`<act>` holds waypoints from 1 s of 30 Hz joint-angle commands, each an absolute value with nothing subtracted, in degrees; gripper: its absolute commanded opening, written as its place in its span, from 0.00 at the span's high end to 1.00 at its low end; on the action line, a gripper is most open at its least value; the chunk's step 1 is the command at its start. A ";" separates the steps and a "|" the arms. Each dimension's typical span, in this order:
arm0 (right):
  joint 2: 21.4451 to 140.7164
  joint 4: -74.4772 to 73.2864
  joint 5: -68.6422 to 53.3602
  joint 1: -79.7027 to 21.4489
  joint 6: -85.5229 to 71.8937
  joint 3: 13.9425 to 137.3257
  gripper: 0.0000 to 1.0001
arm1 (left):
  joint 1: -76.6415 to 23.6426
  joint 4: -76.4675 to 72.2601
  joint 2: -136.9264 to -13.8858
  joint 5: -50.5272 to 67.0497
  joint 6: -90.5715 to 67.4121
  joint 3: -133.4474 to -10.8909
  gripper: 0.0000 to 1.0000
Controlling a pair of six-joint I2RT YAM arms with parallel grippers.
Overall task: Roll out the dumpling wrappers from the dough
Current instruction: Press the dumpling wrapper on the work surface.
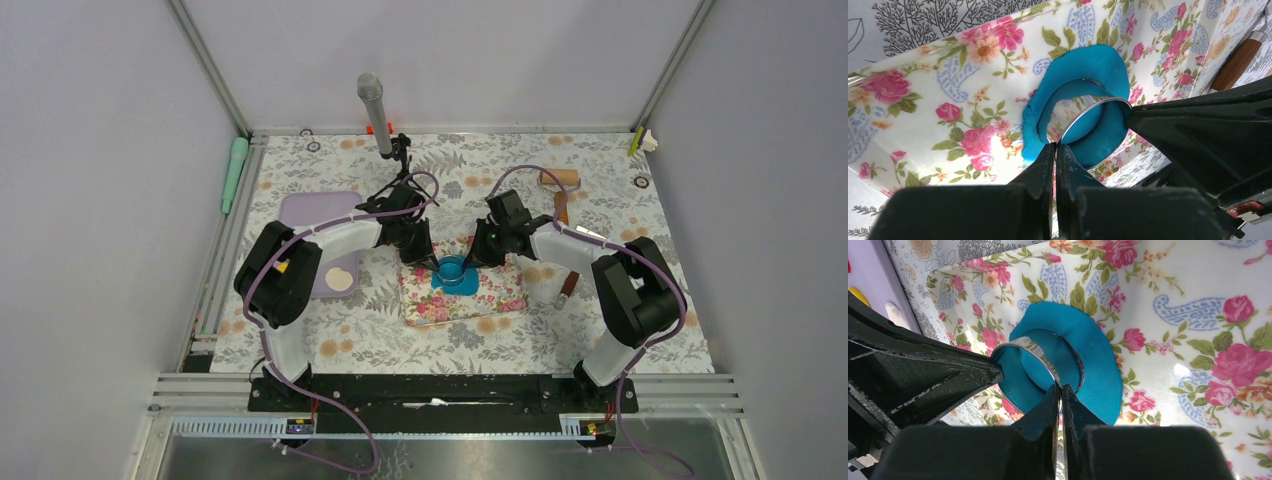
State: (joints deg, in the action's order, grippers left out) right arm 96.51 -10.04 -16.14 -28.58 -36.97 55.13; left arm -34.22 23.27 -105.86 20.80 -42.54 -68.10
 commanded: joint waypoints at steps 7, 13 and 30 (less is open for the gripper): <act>98.62 -11.09 -13.41 -28.83 -36.21 52.22 0.96 | -34.19 23.29 -107.83 19.41 -41.81 -67.16 1.00; 99.79 -11.21 -12.57 -28.83 -35.84 50.10 0.98 | -34.19 22.47 -108.54 18.69 -41.06 -64.25 1.00; 98.32 -11.27 -11.95 -28.87 -38.12 48.69 1.00 | -34.54 22.78 -111.96 18.01 -39.17 -63.79 1.00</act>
